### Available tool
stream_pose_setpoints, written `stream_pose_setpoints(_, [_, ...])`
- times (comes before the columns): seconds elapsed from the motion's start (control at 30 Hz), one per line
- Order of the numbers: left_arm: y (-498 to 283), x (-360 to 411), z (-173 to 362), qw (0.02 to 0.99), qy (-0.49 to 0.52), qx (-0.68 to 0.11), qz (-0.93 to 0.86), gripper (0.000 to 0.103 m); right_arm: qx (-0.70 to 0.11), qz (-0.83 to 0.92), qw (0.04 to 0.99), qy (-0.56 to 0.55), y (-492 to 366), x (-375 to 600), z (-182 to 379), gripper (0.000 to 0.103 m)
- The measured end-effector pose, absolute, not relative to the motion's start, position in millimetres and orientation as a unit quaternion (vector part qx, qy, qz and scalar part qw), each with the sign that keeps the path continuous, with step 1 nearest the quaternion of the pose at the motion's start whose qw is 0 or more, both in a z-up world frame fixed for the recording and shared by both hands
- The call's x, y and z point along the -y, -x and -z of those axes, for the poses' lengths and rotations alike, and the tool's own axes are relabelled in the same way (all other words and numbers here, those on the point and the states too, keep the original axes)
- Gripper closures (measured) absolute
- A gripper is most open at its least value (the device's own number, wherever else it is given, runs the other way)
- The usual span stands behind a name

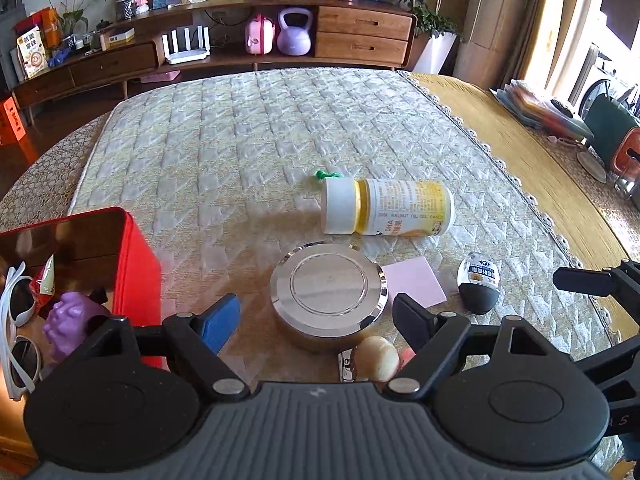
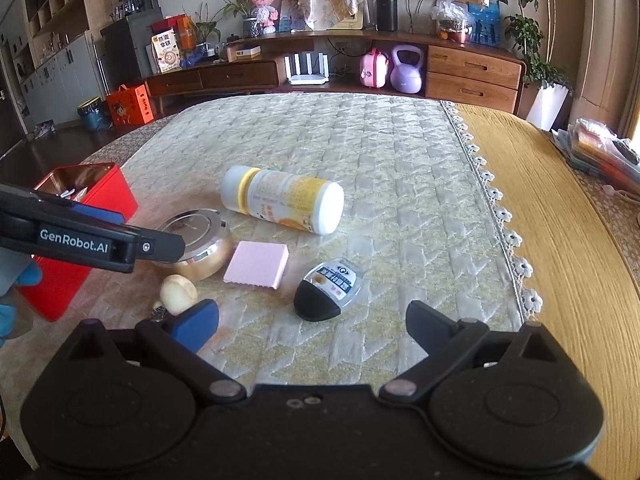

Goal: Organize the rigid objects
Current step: 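Grasp silver round tin with left tool while right tool approaches black eraser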

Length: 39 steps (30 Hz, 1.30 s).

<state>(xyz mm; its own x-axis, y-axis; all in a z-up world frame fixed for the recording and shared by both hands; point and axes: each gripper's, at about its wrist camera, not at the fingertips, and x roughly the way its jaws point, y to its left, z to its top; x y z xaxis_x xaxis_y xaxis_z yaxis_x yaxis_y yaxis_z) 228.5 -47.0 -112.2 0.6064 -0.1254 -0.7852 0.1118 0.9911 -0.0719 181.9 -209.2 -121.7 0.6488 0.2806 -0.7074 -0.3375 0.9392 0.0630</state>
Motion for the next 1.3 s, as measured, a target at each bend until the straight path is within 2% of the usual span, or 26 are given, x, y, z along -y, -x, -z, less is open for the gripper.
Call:
stream_pose_setpoints(0.3, [-246.5,58.8,126.8,0.889,-0.006,-0.454,0.068,0.019,-0.393,-0.184,0.900,0.053,-202.2,204.5,135.6,0.010])
stream_pose_setpoints(0.57, [-258.8,58.1,139.5,0.882,-0.002,-0.467,0.060,0.019,-0.398,-0.179,0.898,0.060,-215.8,203.2,144.0,0.024])
stream_pose_setpoints(0.7, [-260.2,58.4,143.0,0.882,-0.002,-0.468,0.061,0.020,-0.395,-0.176,0.899,0.066,-215.7,202.1,145.6,0.025])
stream_pose_setpoints(0.83, [-259.9,58.3,143.5,0.883,-0.003,-0.464,0.061,0.020,-0.389,-0.171,0.902,0.073,-213.7,200.7,145.7,0.033])
stream_pose_setpoints(0.87, [-259.7,59.0,143.2,0.884,-0.006,-0.463,0.061,0.020,-0.388,-0.169,0.903,0.076,-212.8,200.3,145.7,0.038])
stream_pose_setpoints(0.93, [-258.9,59.8,142.2,0.885,-0.006,-0.461,0.066,0.026,-0.385,-0.168,0.904,0.081,-212.3,199.2,144.8,0.044])
stream_pose_setpoints(1.03, [-258.0,61.6,141.8,0.886,-0.013,-0.460,0.063,0.026,-0.381,-0.164,0.906,0.084,-211.4,198.6,143.5,0.054])
stream_pose_setpoints(1.3, [-253.3,57.3,135.0,0.889,-0.013,-0.454,0.055,0.026,-0.375,-0.155,0.910,0.086,-206.8,198.1,137.9,0.054])
